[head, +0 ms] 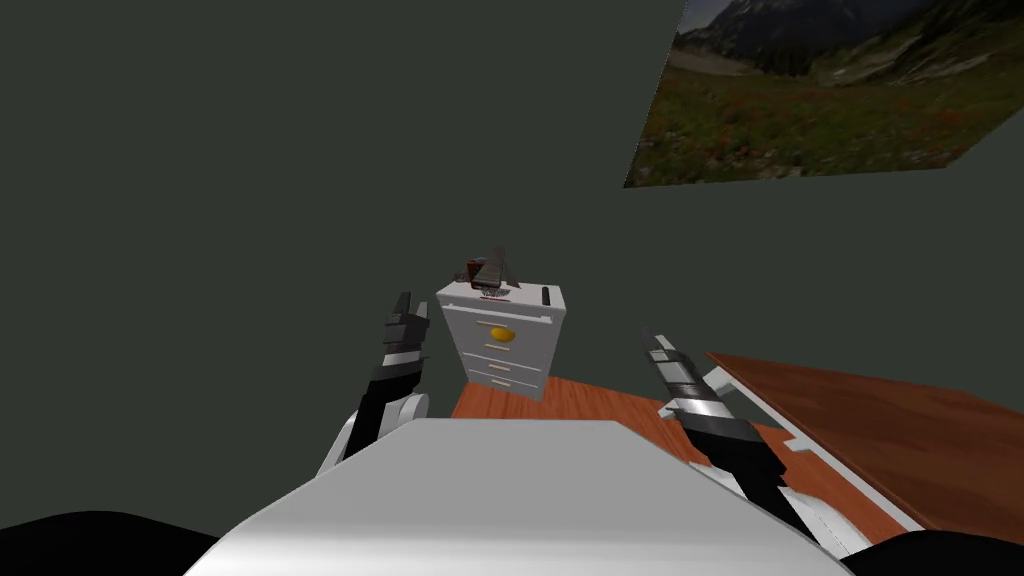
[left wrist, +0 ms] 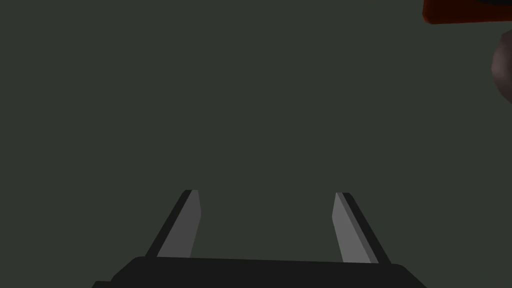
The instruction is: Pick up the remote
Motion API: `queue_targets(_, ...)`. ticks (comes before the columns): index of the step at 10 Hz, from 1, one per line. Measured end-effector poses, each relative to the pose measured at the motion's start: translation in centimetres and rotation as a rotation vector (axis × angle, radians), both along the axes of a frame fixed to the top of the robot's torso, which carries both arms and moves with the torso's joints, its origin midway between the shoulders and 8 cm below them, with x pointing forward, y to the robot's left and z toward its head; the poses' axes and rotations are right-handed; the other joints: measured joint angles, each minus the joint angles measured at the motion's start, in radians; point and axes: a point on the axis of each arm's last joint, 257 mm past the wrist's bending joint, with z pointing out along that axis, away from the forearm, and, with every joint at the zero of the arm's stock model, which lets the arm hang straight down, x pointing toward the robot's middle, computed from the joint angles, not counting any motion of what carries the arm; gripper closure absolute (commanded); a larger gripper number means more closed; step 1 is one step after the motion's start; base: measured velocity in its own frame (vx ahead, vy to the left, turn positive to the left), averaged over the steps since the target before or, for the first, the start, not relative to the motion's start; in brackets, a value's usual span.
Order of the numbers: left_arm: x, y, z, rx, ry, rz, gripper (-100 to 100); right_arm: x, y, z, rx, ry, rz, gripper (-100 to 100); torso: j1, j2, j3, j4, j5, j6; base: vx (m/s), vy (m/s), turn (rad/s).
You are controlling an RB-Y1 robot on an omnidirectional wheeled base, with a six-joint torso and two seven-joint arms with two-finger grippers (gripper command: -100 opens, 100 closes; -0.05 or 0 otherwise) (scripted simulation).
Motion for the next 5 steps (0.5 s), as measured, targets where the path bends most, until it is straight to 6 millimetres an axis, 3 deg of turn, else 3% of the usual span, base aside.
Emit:
queue_targets(2, 0.0, 0.0, 0.0, 0.000, 0.000, 0.000, 0, -1.2, -1.6, -0.1, -0.105, 0.044, -0.043, -100, 0.001, 0.000, 0.000, 0.000, 0.000, 0.000, -0.006, -0.054, 0.381)
queue_targets(5, 0.0, 0.0, 0.0, 0.000, 0.000, 0.000, 0, -3.4, -3.6, -0.8, -0.316, 0.139, -0.108, -100, 0.000, -0.001, -0.001, 0.000, 0.000, 0.000, 0.003, -0.051, 0.225)
